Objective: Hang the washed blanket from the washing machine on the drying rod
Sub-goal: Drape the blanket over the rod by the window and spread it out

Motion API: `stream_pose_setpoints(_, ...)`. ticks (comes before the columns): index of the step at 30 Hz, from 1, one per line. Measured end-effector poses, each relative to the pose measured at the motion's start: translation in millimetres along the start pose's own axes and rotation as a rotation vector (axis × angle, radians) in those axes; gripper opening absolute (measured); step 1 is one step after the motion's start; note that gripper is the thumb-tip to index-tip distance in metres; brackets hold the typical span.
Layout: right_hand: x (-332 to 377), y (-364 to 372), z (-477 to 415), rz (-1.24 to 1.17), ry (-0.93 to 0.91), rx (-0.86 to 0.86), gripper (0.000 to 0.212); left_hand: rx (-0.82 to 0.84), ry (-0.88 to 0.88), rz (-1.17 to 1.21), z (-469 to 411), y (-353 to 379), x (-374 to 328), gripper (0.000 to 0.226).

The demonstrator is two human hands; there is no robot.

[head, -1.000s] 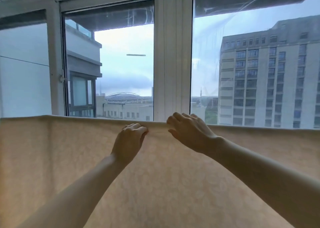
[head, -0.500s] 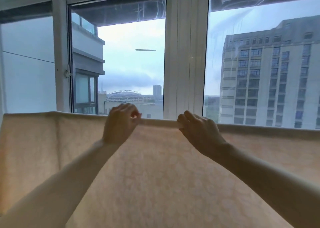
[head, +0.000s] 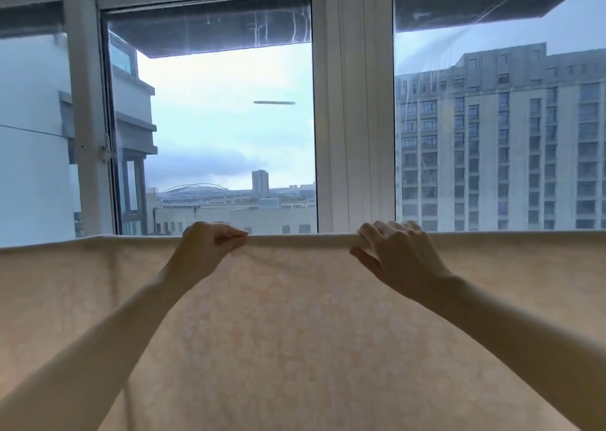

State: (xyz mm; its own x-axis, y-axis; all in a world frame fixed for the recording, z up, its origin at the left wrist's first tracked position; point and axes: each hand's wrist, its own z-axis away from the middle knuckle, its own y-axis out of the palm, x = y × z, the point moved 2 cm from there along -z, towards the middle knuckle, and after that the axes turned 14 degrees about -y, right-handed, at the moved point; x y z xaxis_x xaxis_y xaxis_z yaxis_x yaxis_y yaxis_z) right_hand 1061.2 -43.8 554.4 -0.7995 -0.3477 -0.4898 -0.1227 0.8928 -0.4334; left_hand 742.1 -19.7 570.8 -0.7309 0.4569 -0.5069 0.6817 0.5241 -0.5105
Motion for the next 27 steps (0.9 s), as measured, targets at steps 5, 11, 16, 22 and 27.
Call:
stream_pose_setpoints(5,34.5,4.5,-31.8,-0.046,-0.028,-0.023,0.05,-0.116,0.057,0.018,0.1,1.3,-1.3,0.004)
stream_pose_setpoints(11,48.0,7.4,-45.7,-0.071,-0.079,-0.075,0.024,-0.377,0.283,-0.235,26.4,16.1,15.0,0.019)
stream_pose_setpoints(16,49.2,2.7,-56.4,0.055,-0.062,-0.013,0.007,-0.45,0.294,-0.254,29.4,11.0,8.6,0.026)
stream_pose_setpoints(22,55.0,-5.6,-48.8,-0.144,-0.044,-0.135,0.019,-0.403,0.32,-0.225,39.9,9.8,6.1,0.01)
stream_pose_setpoints(27,56.4,8.3,-25.3,-0.127,-0.166,-0.061,0.019,-0.367,0.428,-0.378,62.2,25.5,13.9,0.01)
